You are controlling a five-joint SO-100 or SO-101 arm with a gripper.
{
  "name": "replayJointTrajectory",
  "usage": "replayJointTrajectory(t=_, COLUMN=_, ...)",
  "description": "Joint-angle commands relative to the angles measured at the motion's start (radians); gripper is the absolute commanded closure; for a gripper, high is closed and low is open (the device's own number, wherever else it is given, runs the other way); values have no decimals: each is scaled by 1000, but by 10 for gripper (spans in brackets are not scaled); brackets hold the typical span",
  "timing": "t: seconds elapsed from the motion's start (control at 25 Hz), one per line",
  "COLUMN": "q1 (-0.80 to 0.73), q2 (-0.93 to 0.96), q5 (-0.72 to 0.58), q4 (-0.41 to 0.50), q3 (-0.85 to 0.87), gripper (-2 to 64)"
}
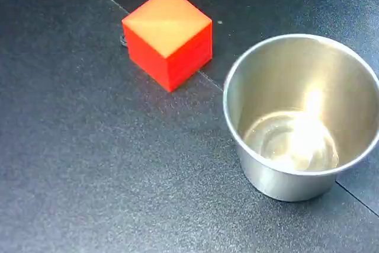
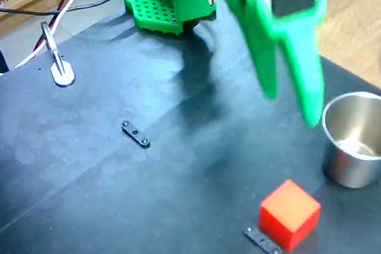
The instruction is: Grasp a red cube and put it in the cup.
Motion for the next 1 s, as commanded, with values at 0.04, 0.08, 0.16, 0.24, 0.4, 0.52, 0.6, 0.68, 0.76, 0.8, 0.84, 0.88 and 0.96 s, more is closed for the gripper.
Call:
replayJointTrajectory(t=0.04, q1=0, q2=-32, q5=-6, q4=117, q3=-46, gripper=315)
replayJointTrajectory(t=0.08, q1=-3, q2=-52, q5=-6, q4=132, q3=-46, gripper=304)
replayJointTrajectory(t=0.16, q1=-5, q2=-84, q5=-8, q4=141, q3=-46, gripper=261)
replayJointTrajectory(t=0.24, q1=-3, q2=-104, q5=-8, q4=141, q3=-48, gripper=200)
replayJointTrajectory(t=0.4, q1=0, q2=-144, q5=-12, q4=137, q3=-58, gripper=138)
replayJointTrajectory(t=0.52, q1=0, q2=-224, q5=-15, q4=124, q3=-164, gripper=138)
replayJointTrajectory(t=0.6, q1=-3, q2=-298, q5=-51, q4=126, q3=-264, gripper=138)
replayJointTrajectory(t=0.68, q1=-2, q2=-371, q5=-115, q4=126, q3=-342, gripper=138)
replayJointTrajectory(t=0.76, q1=0, q2=-423, q5=-179, q4=127, q3=-387, gripper=138)
replayJointTrajectory(t=0.8, q1=0, q2=-442, q5=-206, q4=127, q3=-394, gripper=138)
replayJointTrajectory(t=0.84, q1=0, q2=-457, q5=-227, q4=127, q3=-396, gripper=138)
replayJointTrajectory(t=0.88, q1=2, q2=-471, q5=-242, q4=126, q3=-396, gripper=138)
replayJointTrajectory(t=0.96, q1=2, q2=-492, q5=-259, q4=124, q3=-397, gripper=138)
